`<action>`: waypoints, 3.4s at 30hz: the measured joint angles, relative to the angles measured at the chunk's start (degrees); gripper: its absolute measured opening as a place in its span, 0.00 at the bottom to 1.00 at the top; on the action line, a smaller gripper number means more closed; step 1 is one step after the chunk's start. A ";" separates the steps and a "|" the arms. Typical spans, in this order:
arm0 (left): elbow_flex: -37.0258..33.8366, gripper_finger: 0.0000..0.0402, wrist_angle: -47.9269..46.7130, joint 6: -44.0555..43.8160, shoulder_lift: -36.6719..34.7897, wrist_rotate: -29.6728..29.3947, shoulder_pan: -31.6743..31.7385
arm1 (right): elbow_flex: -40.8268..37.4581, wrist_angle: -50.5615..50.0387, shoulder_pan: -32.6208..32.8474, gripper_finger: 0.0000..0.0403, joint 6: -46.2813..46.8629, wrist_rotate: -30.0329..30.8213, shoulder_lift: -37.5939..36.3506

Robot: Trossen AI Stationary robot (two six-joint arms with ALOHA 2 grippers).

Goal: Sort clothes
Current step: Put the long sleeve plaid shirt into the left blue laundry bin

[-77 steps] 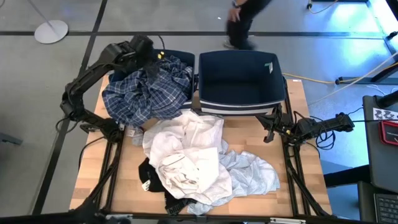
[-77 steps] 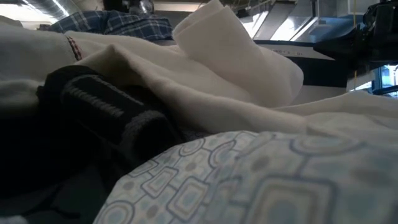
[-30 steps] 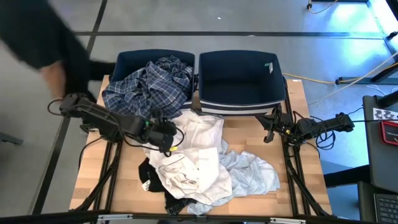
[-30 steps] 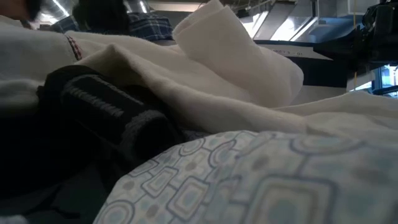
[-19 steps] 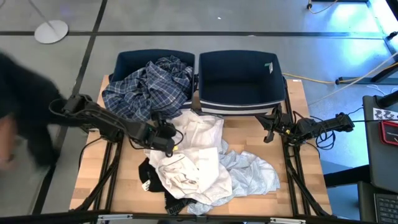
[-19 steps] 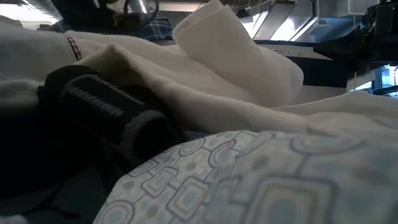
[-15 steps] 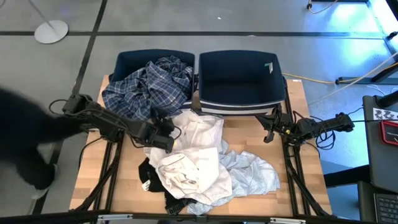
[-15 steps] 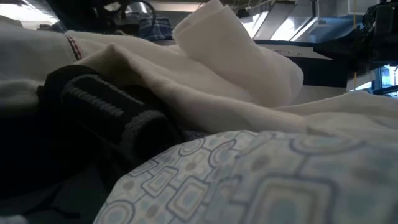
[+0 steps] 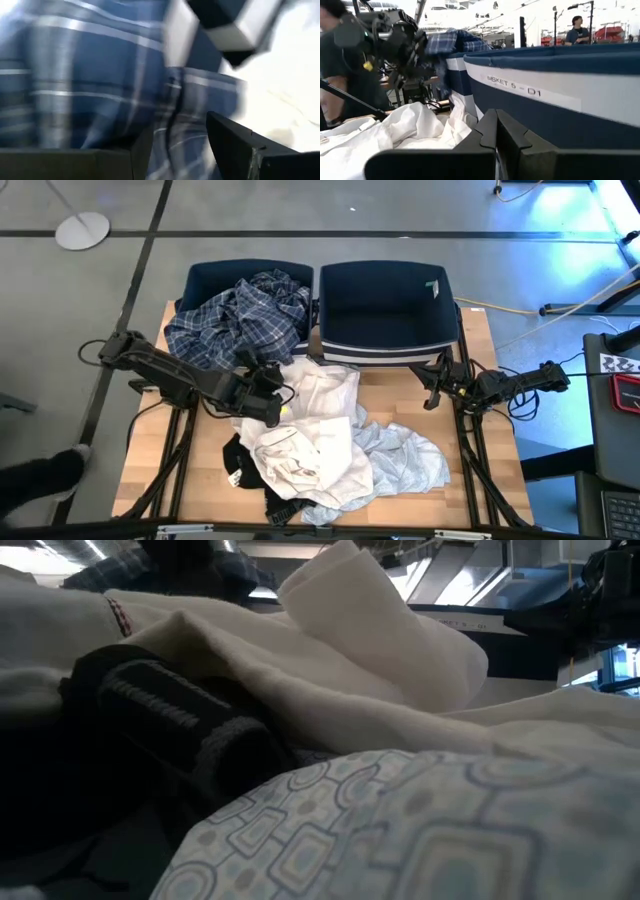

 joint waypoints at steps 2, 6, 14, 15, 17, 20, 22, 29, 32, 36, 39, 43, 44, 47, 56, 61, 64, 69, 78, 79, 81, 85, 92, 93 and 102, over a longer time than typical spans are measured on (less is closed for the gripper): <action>2.02 0.43 -3.41 0.01 -0.78 -2.04 0.02 | 0.00 -0.50 -0.02 0.01 0.32 0.01 0.00; 5.56 0.43 -10.25 -0.14 -2.40 -6.13 0.34 | 0.00 -0.56 -0.01 0.01 0.86 0.00 0.00; 7.88 0.43 -12.96 4.93 -7.26 -9.41 7.81 | 0.00 -0.46 -0.01 0.01 0.90 0.02 0.00; 7.88 0.43 -12.92 5.73 -7.83 -9.42 9.57 | 0.00 -0.46 -0.01 0.01 0.89 0.02 0.00; 7.88 0.43 -12.85 7.10 -9.02 -9.27 13.27 | 0.00 -0.28 0.00 0.01 0.75 0.02 0.00; 7.88 0.43 -12.12 8.69 -10.47 -7.73 19.32 | 0.00 0.07 -0.02 0.01 0.23 0.08 0.00; 7.86 0.43 -9.79 10.44 -11.51 -3.93 23.67 | 0.00 0.09 -0.02 0.01 -0.10 0.43 0.00; 7.88 0.43 0.16 12.60 -12.67 26.48 39.93 | 0.00 0.90 -0.01 0.01 -1.58 1.68 0.00; 7.80 0.43 0.39 11.86 -11.13 34.80 45.48 | 0.00 1.36 -0.02 0.01 -2.57 1.65 0.00; 6.84 0.43 0.64 11.74 -8.86 41.76 51.95 | 0.00 1.57 0.00 0.01 -2.77 1.55 0.00; 5.58 0.43 1.47 11.73 -6.67 47.43 55.62 | 0.00 1.57 0.00 0.01 -2.77 1.53 0.00; 2.06 0.43 4.87 11.73 -3.70 51.78 58.28 | 0.01 1.50 -0.02 0.01 -2.77 1.53 0.00; 1.04 0.43 5.85 11.73 -2.84 52.20 58.67 | 0.00 1.45 -0.02 0.01 -2.76 1.53 0.00; -2.01 0.43 8.64 12.19 -0.13 53.51 59.54 | 0.00 1.42 -0.01 0.01 -2.77 1.51 0.00; -2.85 0.43 8.76 15.00 2.44 53.76 58.98 | 0.01 1.35 -0.02 0.01 -2.75 1.51 0.00; 3.72 0.43 6.34 14.80 -4.47 53.69 56.97 | 0.00 1.35 0.00 0.01 -2.73 1.51 0.00; 7.57 0.43 6.09 14.28 -9.68 53.66 55.23 | 0.00 1.31 -0.02 0.01 -2.64 1.48 0.00; 11.40 0.43 6.27 12.59 -18.10 53.53 51.84 | 0.00 0.77 -0.01 0.01 -1.28 1.48 0.00; 11.19 0.43 -0.35 9.46 -24.52 56.05 36.28 | 0.00 0.37 0.00 0.01 -1.24 1.48 0.00; 10.68 0.43 -0.60 8.31 -24.52 55.28 33.87 | 0.00 0.37 0.00 0.01 -1.24 1.48 0.00; 8.88 0.43 -0.53 5.76 -24.54 52.97 28.82 | 0.00 0.37 -0.02 0.01 -1.22 1.48 0.00; 5.10 0.43 -0.47 0.54 -23.74 51.58 19.94 | 0.00 0.35 -0.01 0.01 -1.06 1.48 0.00; 2.07 0.43 -1.05 -8.54 -22.41 51.42 6.73 | 0.00 -0.18 0.00 0.01 -0.80 1.48 0.00; 1.66 0.43 -0.53 -9.36 -22.19 50.84 5.13 | 0.00 -0.21 -0.01 0.01 -0.78 1.48 0.00; -8.75 0.43 1.40 -14.25 -17.89 29.05 -6.71 | 0.00 -0.24 -0.01 0.01 0.29 1.46 0.00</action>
